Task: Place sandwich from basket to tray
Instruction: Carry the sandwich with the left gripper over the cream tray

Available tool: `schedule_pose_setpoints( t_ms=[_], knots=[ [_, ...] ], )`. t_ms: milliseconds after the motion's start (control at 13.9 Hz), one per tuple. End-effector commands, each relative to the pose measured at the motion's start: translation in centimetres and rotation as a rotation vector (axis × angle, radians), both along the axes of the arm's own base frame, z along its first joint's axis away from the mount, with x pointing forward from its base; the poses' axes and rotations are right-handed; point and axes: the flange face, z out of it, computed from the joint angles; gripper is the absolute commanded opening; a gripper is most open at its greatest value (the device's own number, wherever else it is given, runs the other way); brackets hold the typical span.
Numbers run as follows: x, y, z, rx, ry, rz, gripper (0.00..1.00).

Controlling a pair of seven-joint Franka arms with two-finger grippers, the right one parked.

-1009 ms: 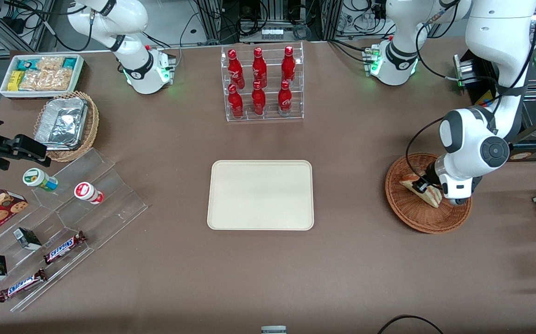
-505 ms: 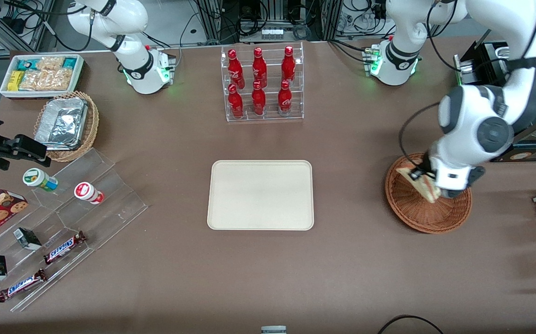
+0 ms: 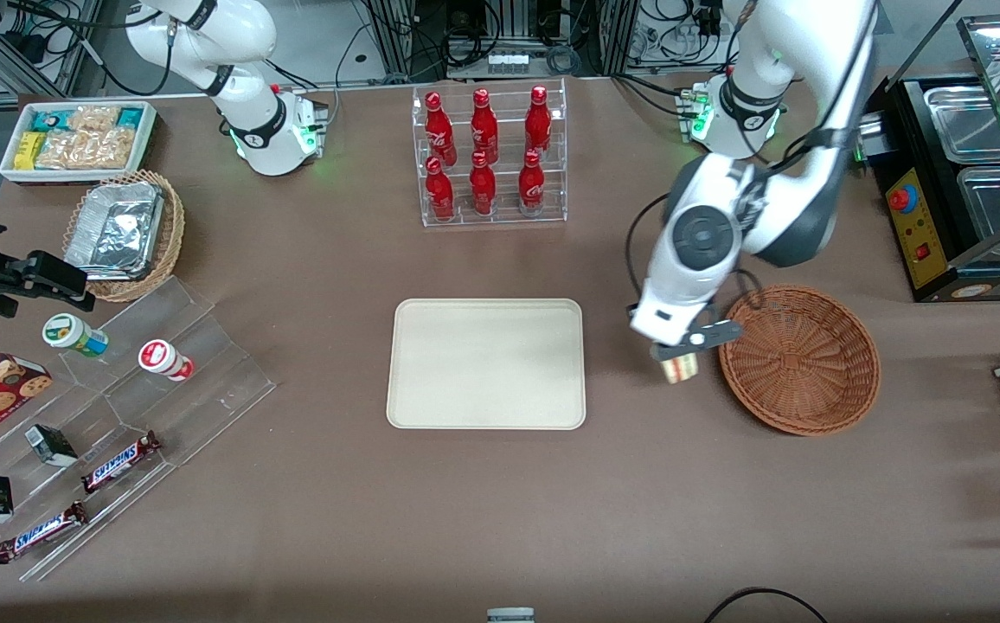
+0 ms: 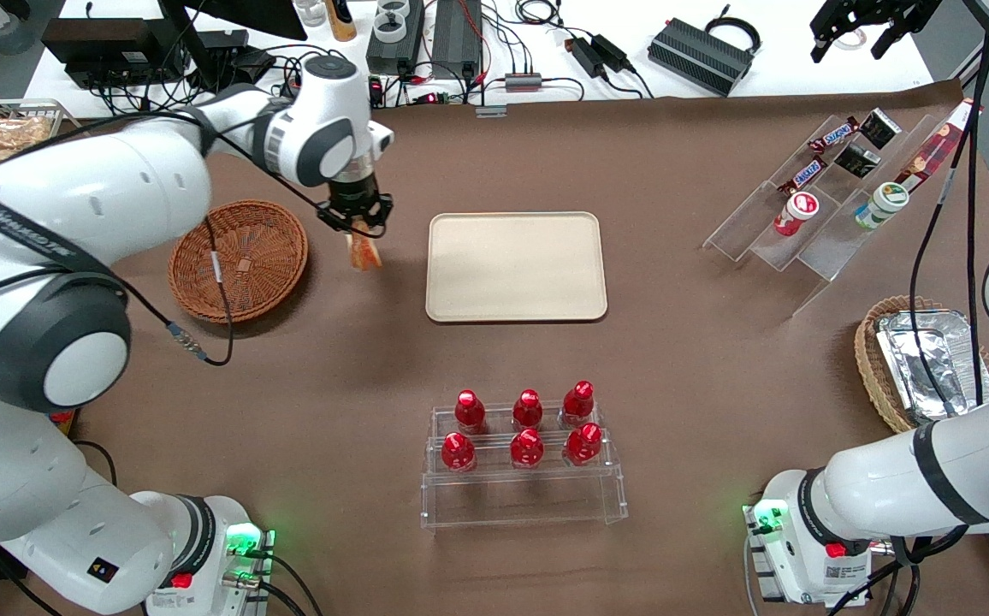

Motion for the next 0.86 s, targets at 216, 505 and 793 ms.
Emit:
schedule_pose_setpoints(
  t_ms=[216, 505, 793],
  knots=[
    [-2.1, -10.0, -4.6, -0.147, -0.095, -0.138, 0.21],
    [-3.8, -11.7, -6.5, -0.153, -0.052, -0.304, 0.19],
    [-2.2, -13.1, -8.7, -0.159, -0.046, -0.373, 0.23]
  ],
)
